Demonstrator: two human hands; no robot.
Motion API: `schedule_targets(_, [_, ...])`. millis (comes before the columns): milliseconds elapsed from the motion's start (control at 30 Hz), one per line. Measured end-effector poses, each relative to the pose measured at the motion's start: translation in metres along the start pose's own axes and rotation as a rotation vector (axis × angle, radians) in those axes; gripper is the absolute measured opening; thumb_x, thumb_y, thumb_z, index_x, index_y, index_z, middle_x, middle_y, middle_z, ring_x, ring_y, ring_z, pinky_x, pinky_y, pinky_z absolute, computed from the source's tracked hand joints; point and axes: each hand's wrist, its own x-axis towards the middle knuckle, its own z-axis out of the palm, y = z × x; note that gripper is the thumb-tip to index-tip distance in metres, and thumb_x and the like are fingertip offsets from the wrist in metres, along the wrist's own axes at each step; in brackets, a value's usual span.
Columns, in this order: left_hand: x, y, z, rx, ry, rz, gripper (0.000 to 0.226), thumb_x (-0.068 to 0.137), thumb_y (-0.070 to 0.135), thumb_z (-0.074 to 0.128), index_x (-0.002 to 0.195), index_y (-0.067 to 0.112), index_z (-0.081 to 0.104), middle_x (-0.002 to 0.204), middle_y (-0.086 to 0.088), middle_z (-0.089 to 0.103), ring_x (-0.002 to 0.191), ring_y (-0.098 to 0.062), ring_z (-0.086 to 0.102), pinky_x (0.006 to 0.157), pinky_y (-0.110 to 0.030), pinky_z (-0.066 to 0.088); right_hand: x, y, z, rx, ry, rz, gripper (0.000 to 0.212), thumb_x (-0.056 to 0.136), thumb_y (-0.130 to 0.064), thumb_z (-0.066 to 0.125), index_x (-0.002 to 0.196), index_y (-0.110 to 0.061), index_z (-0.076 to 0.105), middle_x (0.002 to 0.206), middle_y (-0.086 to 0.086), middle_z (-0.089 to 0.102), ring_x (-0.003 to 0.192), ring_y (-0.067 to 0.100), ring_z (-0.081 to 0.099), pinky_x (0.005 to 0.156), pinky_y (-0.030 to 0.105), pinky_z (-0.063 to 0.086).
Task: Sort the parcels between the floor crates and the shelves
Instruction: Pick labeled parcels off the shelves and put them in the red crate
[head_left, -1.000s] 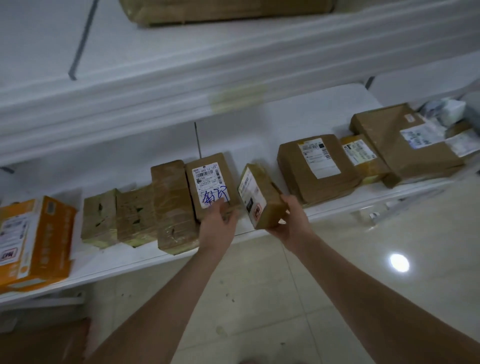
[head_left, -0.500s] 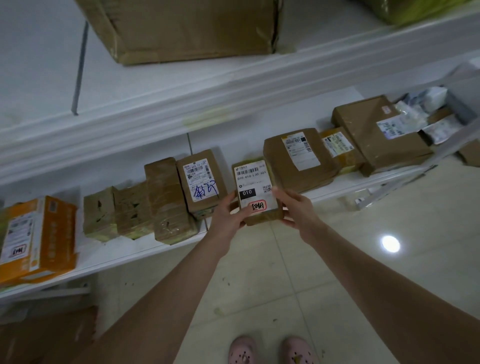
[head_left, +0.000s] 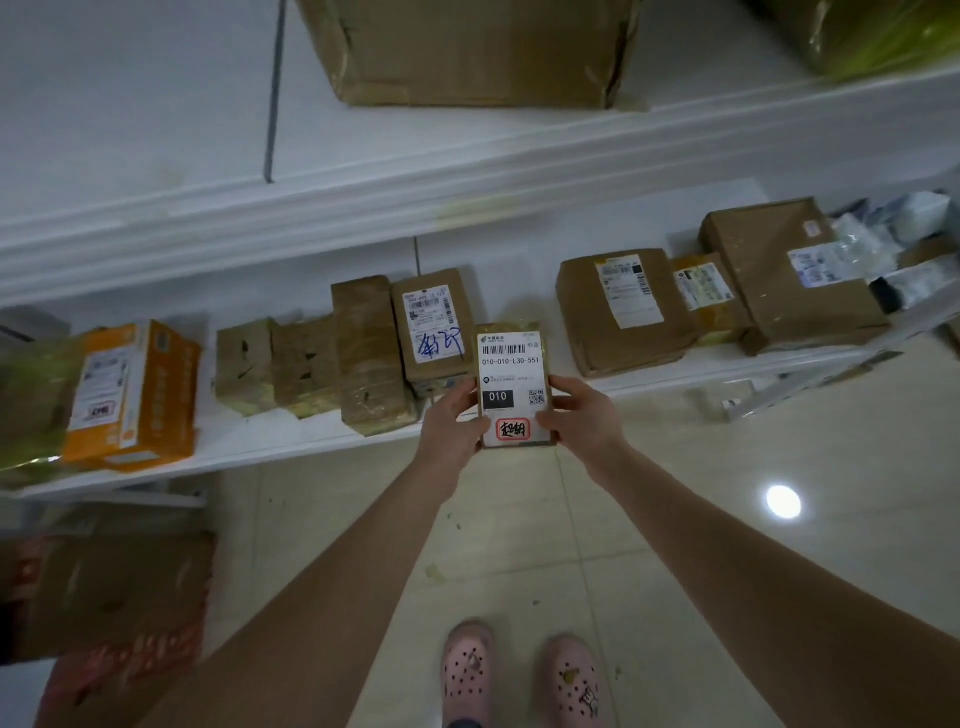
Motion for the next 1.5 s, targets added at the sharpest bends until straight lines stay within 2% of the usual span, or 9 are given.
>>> schedule_targets(267, [-0.043, -0.029, -0.048, -0.116, 0.134, -0.08, 0.064, 0.082, -0.018, 0.05, 0.133, 0.021, 0.053, 0.108, 0.002, 0.067, 0.097, -0.022, 0.065, 0.088, -0.045, 0.052, -0.03, 0.008, 0.045, -0.204, -0.089, -0.029, 0.056, 0.077, 0.007, 0.066, 0.127, -0.015, 0.057, 0.111, 0.009, 0.067, 0.095, 0.024, 0.066, 0.081, 0.045, 0.057])
schedule_targets(433, [-0.075, -0.046, -0.081, -0.309, 0.216, -0.121, 0.063, 0.078, -0.021, 0.051, 0.125, 0.02, 0.059, 0.089, 0.012, 0.069, 0.063, -0.001, 0.068, 0.049, -0.016, 0.05, -0.049, 0.013, 0.081, -0.353, -0.157, -0.089, 0.054, 0.076, 0.005, 0.065, 0.124, -0.019, 0.058, 0.115, 0.005, 0.067, 0.1, 0.02, 0.064, 0.085, 0.043, 0.055])
schedule_targets(567, [-0.102, -0.062, -0.114, -0.418, 0.299, -0.133, 0.058, 0.079, -0.019, 0.056, 0.125, 0.016, 0.059, 0.101, 0.002, 0.069, 0.071, -0.006, 0.069, 0.049, -0.017, 0.051, -0.069, 0.017, 0.117, -0.488, -0.26, -0.142, 0.06, 0.076, -0.003, 0.068, 0.13, -0.022, 0.052, 0.113, 0.002, 0.064, 0.098, 0.016, 0.06, 0.084, 0.04, 0.053])
schedule_targets(733, [-0.134, -0.089, -0.164, -0.404, 0.378, -0.15, 0.051, 0.081, -0.017, 0.055, 0.124, 0.009, 0.059, 0.106, -0.006, 0.07, 0.071, -0.012, 0.069, 0.05, -0.02, 0.051, -0.103, 0.031, 0.17, -0.552, -0.408, -0.101, 0.079, 0.071, -0.012, 0.077, 0.139, -0.029, 0.041, 0.091, -0.009, 0.059, 0.084, 0.014, 0.06, 0.059, 0.024, 0.047])
schedule_targets(867, [-0.161, -0.12, -0.209, -0.467, 0.444, -0.182, 0.046, 0.081, -0.016, 0.052, 0.116, 0.013, 0.062, 0.095, 0.0, 0.071, 0.063, -0.009, 0.069, 0.047, -0.019, 0.05, -0.131, 0.05, 0.218, -0.613, -0.477, -0.089, 0.076, 0.072, -0.01, 0.076, 0.139, -0.026, 0.043, 0.088, -0.006, 0.061, 0.082, 0.016, 0.063, 0.07, 0.034, 0.055])
schedule_targets(1133, [-0.225, -0.199, -0.309, -0.552, 0.596, -0.264, 0.02, 0.085, -0.008, 0.055, 0.094, 0.01, 0.056, 0.086, 0.0, 0.07, 0.067, -0.015, 0.066, 0.06, -0.029, 0.054, -0.203, 0.098, 0.324, -0.729, -0.598, -0.064, 0.057, 0.079, -0.009, 0.07, 0.13, -0.025, 0.051, 0.089, -0.002, 0.063, 0.087, 0.02, 0.066, 0.081, 0.043, 0.056])
schedule_targets(1233, [-0.258, -0.23, -0.356, -0.573, 0.695, -0.262, 0.017, 0.087, -0.003, 0.057, 0.101, 0.007, 0.058, 0.093, -0.003, 0.071, 0.072, -0.015, 0.068, 0.06, -0.029, 0.056, -0.242, 0.113, 0.378, -0.764, -0.645, -0.111, 0.048, 0.081, -0.011, 0.067, 0.126, -0.024, 0.055, 0.092, -0.003, 0.064, 0.09, 0.022, 0.066, 0.084, 0.047, 0.055])
schedule_targets(1367, [-0.3, -0.262, -0.417, -0.506, 0.923, -0.235, 0.029, 0.089, 0.018, 0.063, 0.118, 0.016, 0.061, 0.102, -0.001, 0.07, 0.089, -0.018, 0.068, 0.082, -0.042, 0.057, -0.301, 0.126, 0.445, -0.775, -0.705, -0.215, 0.046, 0.078, -0.014, 0.067, 0.12, -0.029, 0.058, 0.087, -0.01, 0.063, 0.086, 0.021, 0.067, 0.081, 0.048, 0.055])
schedule_targets(1500, [-0.349, -0.287, -0.475, -0.514, 1.071, -0.179, 0.019, 0.092, 0.026, 0.058, 0.11, 0.024, 0.065, 0.099, 0.005, 0.071, 0.088, -0.015, 0.069, 0.081, -0.041, 0.057, -0.36, 0.135, 0.508, -0.803, -0.788, -0.357, 0.041, 0.076, -0.018, 0.069, 0.115, -0.029, 0.06, 0.08, -0.015, 0.061, 0.077, 0.01, 0.065, 0.073, 0.04, 0.056])
